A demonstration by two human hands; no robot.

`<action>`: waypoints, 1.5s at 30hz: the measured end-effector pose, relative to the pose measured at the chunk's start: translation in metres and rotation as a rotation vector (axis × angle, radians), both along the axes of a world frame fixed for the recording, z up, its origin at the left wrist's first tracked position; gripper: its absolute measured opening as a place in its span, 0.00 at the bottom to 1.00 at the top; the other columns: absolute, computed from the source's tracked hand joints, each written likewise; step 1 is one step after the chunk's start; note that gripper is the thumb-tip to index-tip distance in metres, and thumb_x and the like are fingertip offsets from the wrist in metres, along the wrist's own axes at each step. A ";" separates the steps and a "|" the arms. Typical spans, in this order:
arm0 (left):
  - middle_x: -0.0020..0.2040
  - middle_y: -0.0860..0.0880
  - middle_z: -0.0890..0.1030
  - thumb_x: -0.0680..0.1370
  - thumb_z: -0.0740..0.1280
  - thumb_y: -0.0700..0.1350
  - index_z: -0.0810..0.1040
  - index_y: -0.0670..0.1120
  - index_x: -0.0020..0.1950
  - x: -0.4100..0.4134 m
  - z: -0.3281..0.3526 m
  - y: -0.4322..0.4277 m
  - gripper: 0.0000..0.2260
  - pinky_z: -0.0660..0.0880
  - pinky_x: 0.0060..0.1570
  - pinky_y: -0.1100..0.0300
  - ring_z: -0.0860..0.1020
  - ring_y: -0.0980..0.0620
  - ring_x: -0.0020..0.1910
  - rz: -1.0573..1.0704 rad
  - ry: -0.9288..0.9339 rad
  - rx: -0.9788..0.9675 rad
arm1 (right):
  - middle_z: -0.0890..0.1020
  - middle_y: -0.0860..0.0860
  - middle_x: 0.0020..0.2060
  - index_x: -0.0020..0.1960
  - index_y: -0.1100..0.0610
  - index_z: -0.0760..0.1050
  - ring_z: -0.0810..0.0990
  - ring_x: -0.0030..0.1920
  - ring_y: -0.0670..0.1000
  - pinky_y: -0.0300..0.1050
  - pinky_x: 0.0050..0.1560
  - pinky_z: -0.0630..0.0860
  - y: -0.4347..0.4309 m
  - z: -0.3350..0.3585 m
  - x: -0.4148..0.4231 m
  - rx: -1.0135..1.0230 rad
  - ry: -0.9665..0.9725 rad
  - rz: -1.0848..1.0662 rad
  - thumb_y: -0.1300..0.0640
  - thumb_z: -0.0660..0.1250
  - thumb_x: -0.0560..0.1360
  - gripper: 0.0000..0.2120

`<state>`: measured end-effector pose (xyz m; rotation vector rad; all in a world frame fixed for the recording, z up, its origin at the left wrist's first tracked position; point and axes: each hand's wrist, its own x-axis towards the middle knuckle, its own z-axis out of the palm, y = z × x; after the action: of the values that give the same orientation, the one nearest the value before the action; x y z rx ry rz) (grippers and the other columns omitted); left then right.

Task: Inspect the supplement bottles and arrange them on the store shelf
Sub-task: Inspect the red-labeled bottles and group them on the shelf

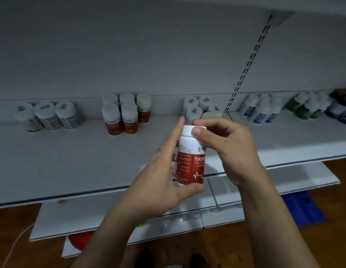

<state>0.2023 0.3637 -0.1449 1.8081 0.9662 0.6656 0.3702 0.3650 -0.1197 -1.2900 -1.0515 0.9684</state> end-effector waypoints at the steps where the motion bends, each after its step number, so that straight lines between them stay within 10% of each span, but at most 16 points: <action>1: 0.68 0.63 0.66 0.66 0.80 0.49 0.41 0.78 0.69 0.006 0.001 -0.004 0.54 0.78 0.50 0.66 0.76 0.67 0.53 0.001 -0.015 0.002 | 0.85 0.60 0.42 0.48 0.58 0.83 0.82 0.41 0.50 0.43 0.44 0.79 -0.004 -0.002 0.006 -0.005 0.033 0.005 0.56 0.76 0.66 0.12; 10: 0.65 0.58 0.71 0.62 0.82 0.48 0.53 0.75 0.71 0.064 0.001 -0.029 0.51 0.79 0.43 0.63 0.81 0.53 0.52 0.154 -0.173 0.003 | 0.86 0.53 0.51 0.61 0.56 0.78 0.84 0.51 0.51 0.43 0.48 0.80 -0.042 -0.023 0.077 -0.279 0.199 0.398 0.54 0.65 0.72 0.19; 22: 0.72 0.70 0.49 0.58 0.82 0.56 0.44 0.60 0.78 0.103 -0.003 -0.046 0.60 0.73 0.50 0.73 0.68 0.66 0.63 0.284 0.068 0.069 | 0.84 0.60 0.51 0.64 0.59 0.76 0.84 0.51 0.56 0.44 0.49 0.81 -0.030 -0.032 0.117 -0.333 0.228 0.461 0.57 0.71 0.66 0.26; 34: 0.72 0.62 0.54 0.60 0.83 0.48 0.48 0.57 0.78 0.056 0.002 -0.027 0.58 0.72 0.43 0.77 0.71 0.70 0.55 0.247 0.071 0.150 | 0.84 0.59 0.54 0.60 0.60 0.78 0.82 0.55 0.56 0.50 0.57 0.77 -0.019 -0.032 0.064 -0.364 0.287 0.511 0.53 0.67 0.71 0.20; 45: 0.74 0.63 0.55 0.60 0.78 0.60 0.50 0.58 0.78 -0.008 -0.024 0.003 0.54 0.70 0.51 0.78 0.66 0.70 0.63 0.160 -0.013 0.110 | 0.79 0.66 0.60 0.70 0.63 0.69 0.79 0.60 0.66 0.60 0.57 0.79 -0.007 -0.054 0.004 -0.436 0.531 0.530 0.60 0.63 0.75 0.24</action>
<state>0.1941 0.3669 -0.1689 1.8324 1.0927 0.8431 0.3742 0.3576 -0.1739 -1.0026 -0.7894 1.9055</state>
